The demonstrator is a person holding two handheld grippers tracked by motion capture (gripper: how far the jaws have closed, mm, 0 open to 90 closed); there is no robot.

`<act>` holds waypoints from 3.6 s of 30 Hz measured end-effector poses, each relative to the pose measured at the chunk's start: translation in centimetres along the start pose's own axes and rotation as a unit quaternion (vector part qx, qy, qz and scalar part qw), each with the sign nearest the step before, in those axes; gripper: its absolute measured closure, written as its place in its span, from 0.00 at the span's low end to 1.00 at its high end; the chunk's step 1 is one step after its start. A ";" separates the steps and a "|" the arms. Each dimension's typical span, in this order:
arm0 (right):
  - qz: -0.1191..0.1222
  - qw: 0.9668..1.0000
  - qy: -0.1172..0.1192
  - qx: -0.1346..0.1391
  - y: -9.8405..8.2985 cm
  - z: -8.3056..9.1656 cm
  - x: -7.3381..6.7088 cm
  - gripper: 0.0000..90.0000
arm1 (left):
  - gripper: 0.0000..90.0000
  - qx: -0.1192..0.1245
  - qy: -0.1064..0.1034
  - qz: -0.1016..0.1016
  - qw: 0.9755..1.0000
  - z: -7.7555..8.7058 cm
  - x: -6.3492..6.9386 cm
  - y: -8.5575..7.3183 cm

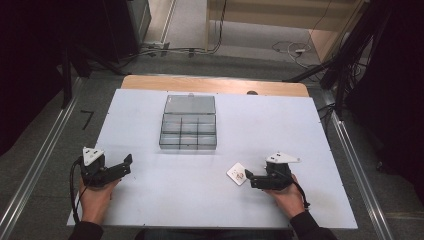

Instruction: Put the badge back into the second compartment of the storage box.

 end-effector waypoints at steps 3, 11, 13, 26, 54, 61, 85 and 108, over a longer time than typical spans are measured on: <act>0.012 1.000 0.005 -0.002 -0.1 -0.3 -0.6 0.09 | 0.06 0.001 -0.001 0.000 1.000 0.0 0.0 0.0; 0.029 0.999 0.010 -0.008 -0.3 -0.9 -1.8 0.09 | 0.06 0.001 -0.001 0.000 1.000 0.0 0.0 0.0; 0.032 0.999 0.010 -0.008 -0.3 -1.0 -1.9 0.09 | 0.06 0.001 -0.001 0.000 1.000 0.0 0.0 0.0; 0.047 0.999 0.015 -0.013 -0.7 -1.3 -3.0 0.09 | 0.06 0.001 -0.002 0.000 1.000 0.0 0.0 0.0; 0.076 0.997 0.021 -0.009 -1.3 -1.5 -4.3 0.35 | 0.06 0.002 -0.004 0.001 1.000 0.1 0.2 0.1; 0.076 0.997 0.018 -0.008 -1.2 -1.3 -4.5 0.35 | 0.06 0.006 -0.009 0.002 1.000 0.4 0.2 0.1; 0.042 0.998 0.038 0.021 1.5 0.2 -4.1 0.35 | 0.06 0.011 -0.013 0.003 1.000 0.6 0.4 0.2; 0.048 0.997 0.052 0.039 3.9 0.1 -5.4 0.35 | 0.06 0.012 -0.015 0.001 1.000 0.7 0.5 0.3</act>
Point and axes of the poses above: each handheld gripper's, and its own axes: z roughly backward along the jaws, y roughly out of its top, x roughly to its right, the point moved 1 cm from there along -z, roughly forward along the jaws, and after that the axes turned 7 degrees about -z, right-handed, at the moved point
